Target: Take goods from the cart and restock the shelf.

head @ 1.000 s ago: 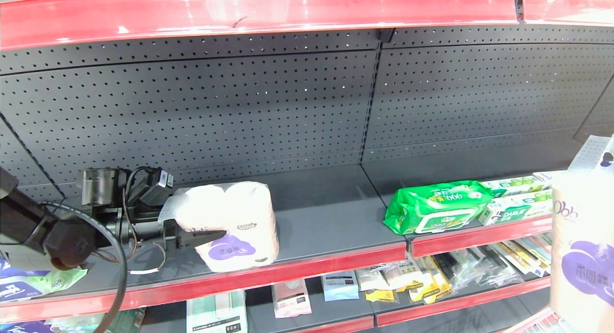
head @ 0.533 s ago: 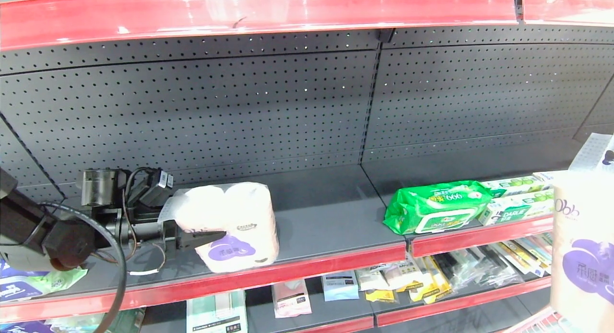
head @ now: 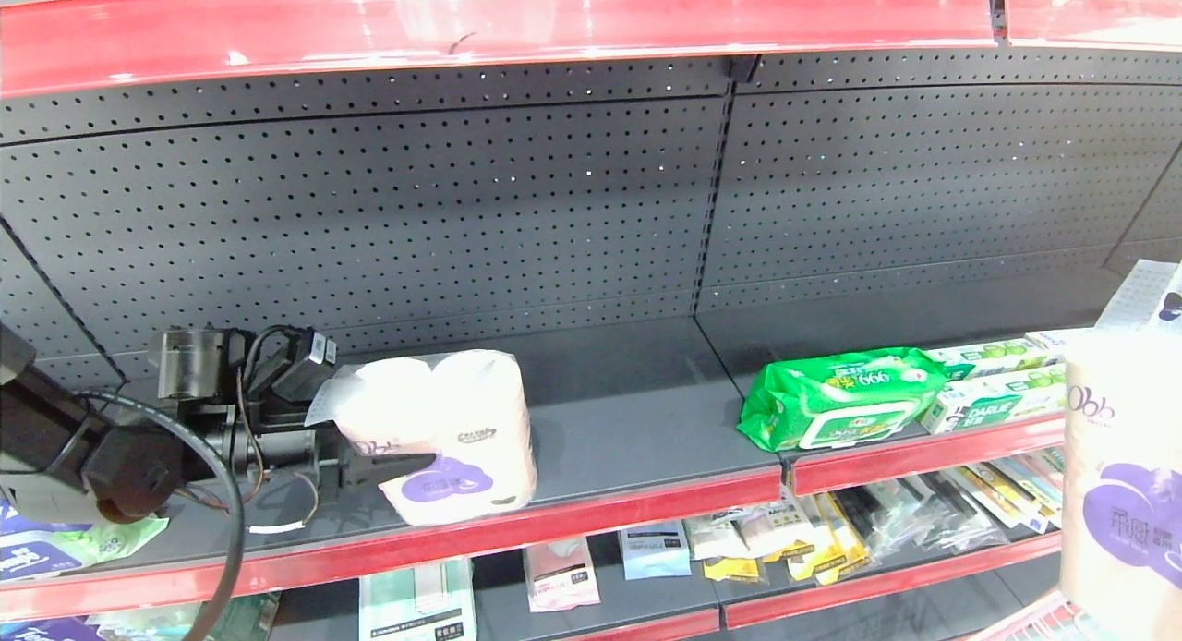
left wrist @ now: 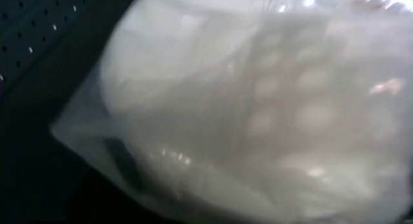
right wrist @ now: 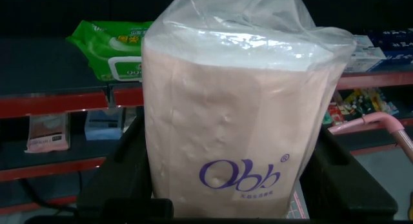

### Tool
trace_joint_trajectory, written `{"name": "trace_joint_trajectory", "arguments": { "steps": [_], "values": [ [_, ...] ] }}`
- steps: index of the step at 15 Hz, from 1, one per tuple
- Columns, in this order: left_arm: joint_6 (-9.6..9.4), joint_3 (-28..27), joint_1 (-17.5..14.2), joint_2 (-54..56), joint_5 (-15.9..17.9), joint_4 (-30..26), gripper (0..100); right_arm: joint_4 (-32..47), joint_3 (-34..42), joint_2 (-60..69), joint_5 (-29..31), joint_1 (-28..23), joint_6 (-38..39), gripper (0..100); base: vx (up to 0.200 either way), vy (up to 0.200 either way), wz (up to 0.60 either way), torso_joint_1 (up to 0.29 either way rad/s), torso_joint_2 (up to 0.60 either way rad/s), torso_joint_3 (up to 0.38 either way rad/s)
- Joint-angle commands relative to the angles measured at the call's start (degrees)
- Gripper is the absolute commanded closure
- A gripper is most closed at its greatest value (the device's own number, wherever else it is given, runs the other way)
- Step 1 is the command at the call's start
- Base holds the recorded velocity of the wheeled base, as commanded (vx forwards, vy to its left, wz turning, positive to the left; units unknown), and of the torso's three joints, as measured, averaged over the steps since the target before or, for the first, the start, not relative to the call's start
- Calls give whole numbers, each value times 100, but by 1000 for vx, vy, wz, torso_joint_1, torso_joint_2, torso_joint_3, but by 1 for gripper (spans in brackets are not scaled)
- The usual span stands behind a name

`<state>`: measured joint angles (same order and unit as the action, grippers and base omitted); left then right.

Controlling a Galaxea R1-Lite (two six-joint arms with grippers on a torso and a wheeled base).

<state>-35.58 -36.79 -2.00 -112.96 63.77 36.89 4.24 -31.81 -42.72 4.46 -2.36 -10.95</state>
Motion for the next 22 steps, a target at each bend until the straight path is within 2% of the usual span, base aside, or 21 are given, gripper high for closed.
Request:
{"name": "trace_joint_trajectory", "arguments": {
  "steps": [1, 4, 5, 7, 9, 13, 15, 16, 20, 21, 22],
  "values": [
    [87, -30, -2, 11, 13, 64, 0, -2, -10, 0, 2, -1, -4, 100, 0, 0, 0, 0, 0, 0],
    [350, -21, -2, 230, 13, 64, 0, -2, -10, -17, 2, -1, 5, 100, 0, 0, 0, 0, 0, 0],
    [544, -39, -2, 397, 13, 64, 0, 6, -10, -9, 2, -1, 5, 100, 0, 0, 0, 0, 0, 0],
    [676, -21, -11, 617, 22, 64, 0, -2, -27, -9, 2, -1, 5, 100, 0, 0, 0, 0, 0, 0],
    [1010, -47, -73, 977, 48, 64, 0, -2, -10, -17, 2, -45, -4, 100, 0, 0, 0, 0, 0, 0],
    [1889, -197, -81, 1725, 39, 73, 0, 6, -1, -53, -7, -54, 5, 100, 0, 0, 0, 0, 0, 0],
    [1915, -258, -204, 1786, 4, 82, 0, -2, 16, -79, -7, -45, -4, 100, 0, 0, 0, 0, 0, 0],
    [2012, -250, -275, 1812, 4, 126, 0, -2, 34, -70, -7, -45, 5, 100, 0, 0, 0, 0, 0, 0],
    [2592, -232, -442, 1856, -163, 583, 0, -2, 34, -61, -7, -45, -4, 100, 0, 0, 0, 0, 0, 0],
    [2855, -223, -442, 1918, -172, 741, 0, -2, 25, -61, -7, -45, -4, 100, 0, 0, 0, 0, 0, 0],
    [3260, -206, -433, 1997, -374, 978, 0, 6, 34, -53, -7, -45, -4, 100, 0, 0, 0, 0, 0, 0]
  ]
}}
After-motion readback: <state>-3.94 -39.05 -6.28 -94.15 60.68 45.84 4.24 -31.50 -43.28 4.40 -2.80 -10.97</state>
